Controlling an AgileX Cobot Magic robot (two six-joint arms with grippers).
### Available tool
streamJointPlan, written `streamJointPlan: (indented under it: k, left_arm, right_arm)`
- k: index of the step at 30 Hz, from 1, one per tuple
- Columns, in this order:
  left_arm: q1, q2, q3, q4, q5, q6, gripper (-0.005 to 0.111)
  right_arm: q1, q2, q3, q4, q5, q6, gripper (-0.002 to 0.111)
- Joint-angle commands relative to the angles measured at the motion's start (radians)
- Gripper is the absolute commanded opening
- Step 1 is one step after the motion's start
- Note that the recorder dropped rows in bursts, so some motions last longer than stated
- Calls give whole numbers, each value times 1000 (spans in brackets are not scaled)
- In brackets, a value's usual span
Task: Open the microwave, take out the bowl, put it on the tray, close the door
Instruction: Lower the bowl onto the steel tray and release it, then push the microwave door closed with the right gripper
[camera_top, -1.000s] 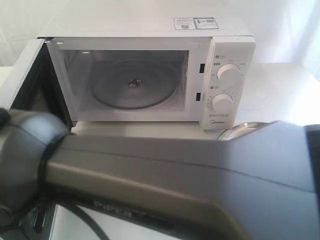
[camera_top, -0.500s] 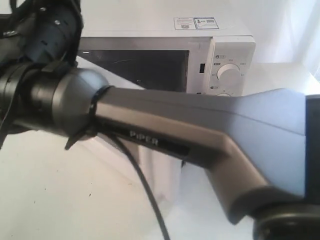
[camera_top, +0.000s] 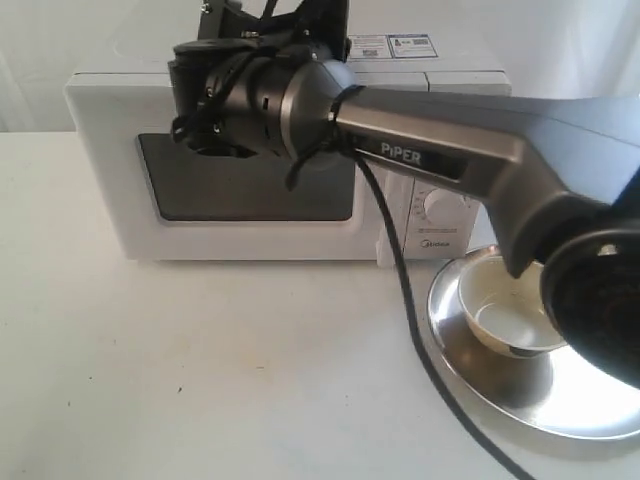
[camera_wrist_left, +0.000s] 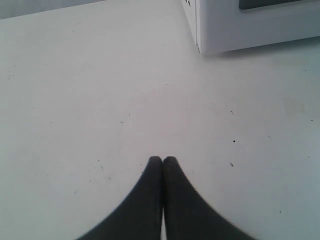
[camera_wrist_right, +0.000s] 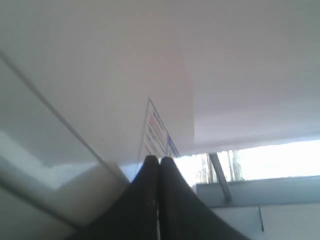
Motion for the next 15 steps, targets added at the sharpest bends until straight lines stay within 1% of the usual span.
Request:
streamJointPlan:
  k: [1,3,6,11,15]
  left_arm:
    - [-4,-2,-2,-7,1,-4,0]
    - [-4,-2,-2,-7,1,-4,0]
    - [-4,-2,-2,-7,1,-4,0]
    - [-4,-2,-2,-7,1,-4,0]
    - [-4,-2,-2,-7,1,-4,0]
  right_arm:
    - [-112,5,71,-102,2,177,0]
    - [-120,5,95,-109,2,184,0]
    - [-92,-19,132,-136,2,175,0]
    - [3,-103,219,-130,2,177,0]
    - [94,-218,364,-144,2,224,0]
